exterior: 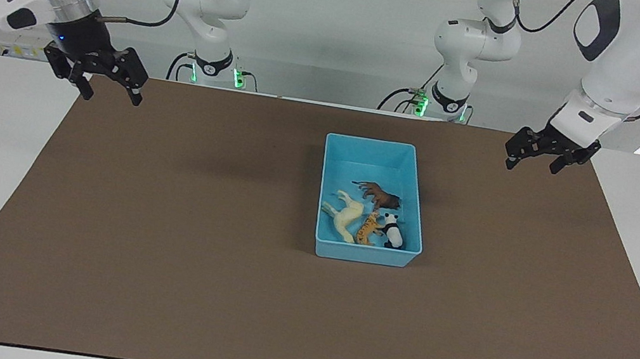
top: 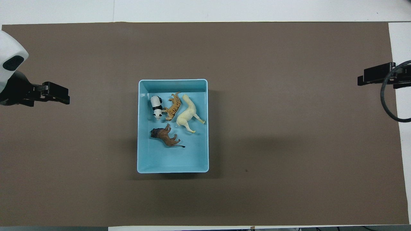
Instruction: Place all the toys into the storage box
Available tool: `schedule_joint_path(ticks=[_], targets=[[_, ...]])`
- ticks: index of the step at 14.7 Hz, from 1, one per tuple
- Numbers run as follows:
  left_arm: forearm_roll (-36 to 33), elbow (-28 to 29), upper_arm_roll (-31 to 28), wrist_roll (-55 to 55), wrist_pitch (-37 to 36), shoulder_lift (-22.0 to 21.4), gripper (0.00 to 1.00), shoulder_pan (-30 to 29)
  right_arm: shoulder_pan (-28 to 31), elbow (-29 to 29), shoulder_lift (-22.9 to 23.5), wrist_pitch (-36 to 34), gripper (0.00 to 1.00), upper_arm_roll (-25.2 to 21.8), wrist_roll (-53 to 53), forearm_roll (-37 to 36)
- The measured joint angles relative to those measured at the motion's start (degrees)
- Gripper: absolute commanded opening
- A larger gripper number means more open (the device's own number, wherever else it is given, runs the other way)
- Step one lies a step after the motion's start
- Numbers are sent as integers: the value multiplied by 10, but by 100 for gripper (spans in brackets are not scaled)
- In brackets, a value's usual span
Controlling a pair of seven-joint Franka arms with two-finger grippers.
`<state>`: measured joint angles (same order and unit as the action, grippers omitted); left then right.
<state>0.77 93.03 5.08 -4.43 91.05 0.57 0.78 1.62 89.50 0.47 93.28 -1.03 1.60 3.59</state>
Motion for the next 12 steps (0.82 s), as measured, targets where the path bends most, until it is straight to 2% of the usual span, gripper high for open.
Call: schedule_joint_path(ticks=[2,6,10,12], targets=[[0,0,0,0,0,0,100,0,0,17,-2,4,100,4,-8,-23],[0,0,0,0,0,0,100,0,1,79,-21,63,100,5,-21,-29],[0,0,0,0,0,0,100,0,3,85,-30,61,100,4,-21,-30],[0,0,0,0,0,0,100,0,3,77,-29,37,100,4,-21,-30]])
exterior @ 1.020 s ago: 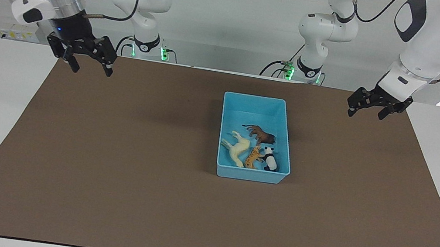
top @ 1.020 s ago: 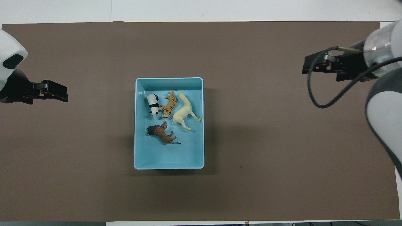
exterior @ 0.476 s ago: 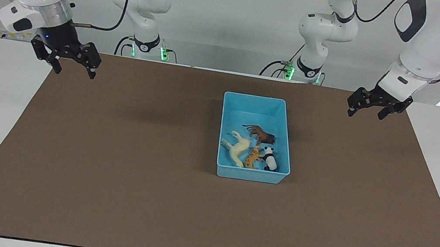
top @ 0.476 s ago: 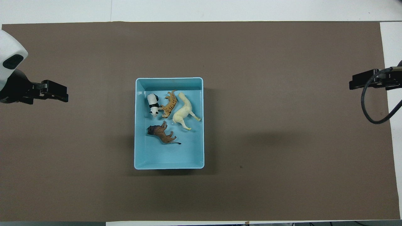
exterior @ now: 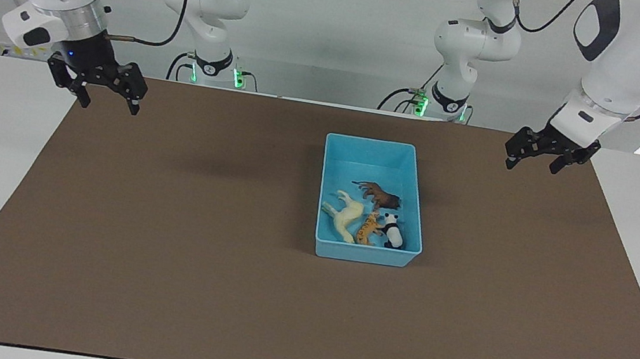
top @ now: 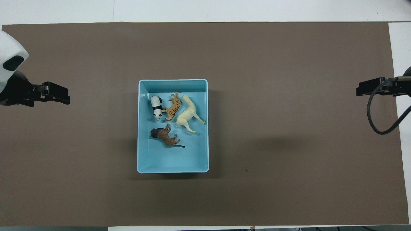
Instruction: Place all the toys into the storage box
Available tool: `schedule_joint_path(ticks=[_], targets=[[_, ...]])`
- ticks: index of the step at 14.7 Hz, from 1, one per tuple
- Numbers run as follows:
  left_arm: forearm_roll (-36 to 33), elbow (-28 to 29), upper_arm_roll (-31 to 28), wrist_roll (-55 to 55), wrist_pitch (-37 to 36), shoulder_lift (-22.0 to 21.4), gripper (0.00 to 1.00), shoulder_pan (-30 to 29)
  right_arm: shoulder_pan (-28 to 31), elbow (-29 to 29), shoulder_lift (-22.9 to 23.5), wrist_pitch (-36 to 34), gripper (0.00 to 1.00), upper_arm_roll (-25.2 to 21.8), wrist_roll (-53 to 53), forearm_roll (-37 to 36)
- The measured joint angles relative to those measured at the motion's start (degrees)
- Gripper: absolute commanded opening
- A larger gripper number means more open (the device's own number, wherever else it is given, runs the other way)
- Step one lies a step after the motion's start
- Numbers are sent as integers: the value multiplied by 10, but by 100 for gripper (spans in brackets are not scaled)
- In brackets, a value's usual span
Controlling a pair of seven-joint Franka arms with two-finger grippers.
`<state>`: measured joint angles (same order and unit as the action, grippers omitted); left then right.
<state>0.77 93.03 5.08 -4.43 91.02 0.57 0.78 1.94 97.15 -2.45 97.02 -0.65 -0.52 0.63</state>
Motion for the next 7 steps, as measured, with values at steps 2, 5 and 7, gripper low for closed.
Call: schedule_joint_path(ticks=[2,5,7], targets=[[0,0,0,0,0,0,100,0,0,-11,3,-24,100,0,0,0],[0,0,0,0,0,0,100,0,0,-15,4,-48,100,0,0,0],[0,0,0,0,0,0,100,0,0,-15,4,-52,100,1,0,0]])
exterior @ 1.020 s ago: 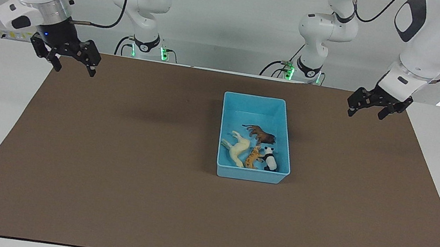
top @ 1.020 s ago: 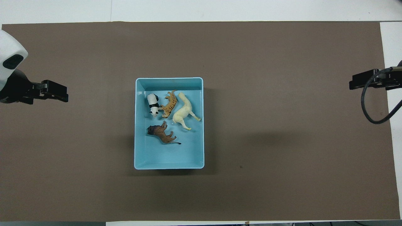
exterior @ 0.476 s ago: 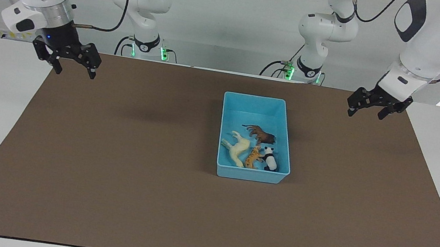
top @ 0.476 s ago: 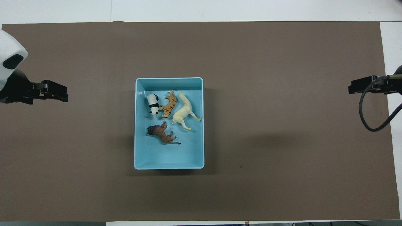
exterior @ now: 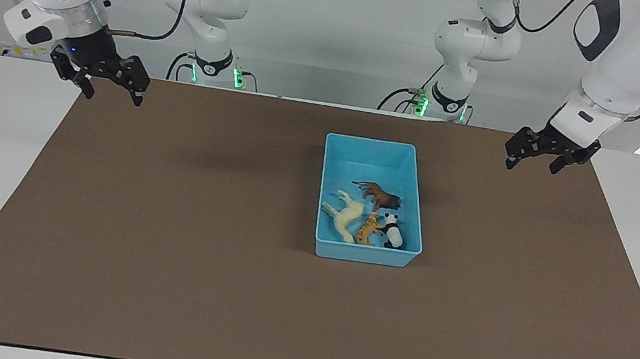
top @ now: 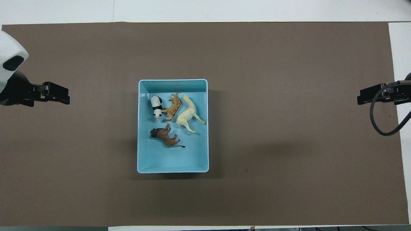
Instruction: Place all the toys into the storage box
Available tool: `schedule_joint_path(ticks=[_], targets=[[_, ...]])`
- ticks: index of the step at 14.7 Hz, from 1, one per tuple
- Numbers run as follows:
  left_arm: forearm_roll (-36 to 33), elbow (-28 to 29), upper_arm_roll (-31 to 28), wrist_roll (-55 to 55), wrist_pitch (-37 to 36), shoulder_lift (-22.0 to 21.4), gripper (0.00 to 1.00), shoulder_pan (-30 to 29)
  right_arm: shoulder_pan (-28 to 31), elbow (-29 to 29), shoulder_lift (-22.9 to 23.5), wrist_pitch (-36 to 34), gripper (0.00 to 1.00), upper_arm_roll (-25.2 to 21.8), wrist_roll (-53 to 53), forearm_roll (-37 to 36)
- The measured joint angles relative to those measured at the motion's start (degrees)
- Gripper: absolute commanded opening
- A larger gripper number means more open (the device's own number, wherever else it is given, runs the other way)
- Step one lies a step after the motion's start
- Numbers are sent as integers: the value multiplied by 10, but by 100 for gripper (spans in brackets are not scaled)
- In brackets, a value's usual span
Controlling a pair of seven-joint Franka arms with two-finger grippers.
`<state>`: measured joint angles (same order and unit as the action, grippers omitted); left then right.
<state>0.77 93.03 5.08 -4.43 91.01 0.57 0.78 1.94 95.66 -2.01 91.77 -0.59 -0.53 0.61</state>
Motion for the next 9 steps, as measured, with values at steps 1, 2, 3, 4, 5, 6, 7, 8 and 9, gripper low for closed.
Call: schedule_joint_path(ticks=[1,2,3,4,5,6,7,8,9], targets=[[0,0,0,0,0,0,100,0,0,0,1,-2,100,0,0,0],[0,0,0,0,0,0,100,0,0,0,1,-4,100,0,0,0],[0,0,0,0,0,0,100,0,0,0,1,-6,100,0,0,0],[0,0,0,0,0,0,100,0,0,0,1,-6,100,0,0,0],[0,0,0,0,0,0,100,0,0,0,1,-7,100,0,0,0],[0,0,0,0,0,0,100,0,0,0,1,-7,100,0,0,0],[0,0,0,0,0,0,100,0,0,0,1,-7,100,0,0,0],[0,0,0,0,0,0,100,0,0,0,1,-7,100,0,0,0],[0,0,0,0,0,0,100,0,0,0,1,-7,100,0,0,0]])
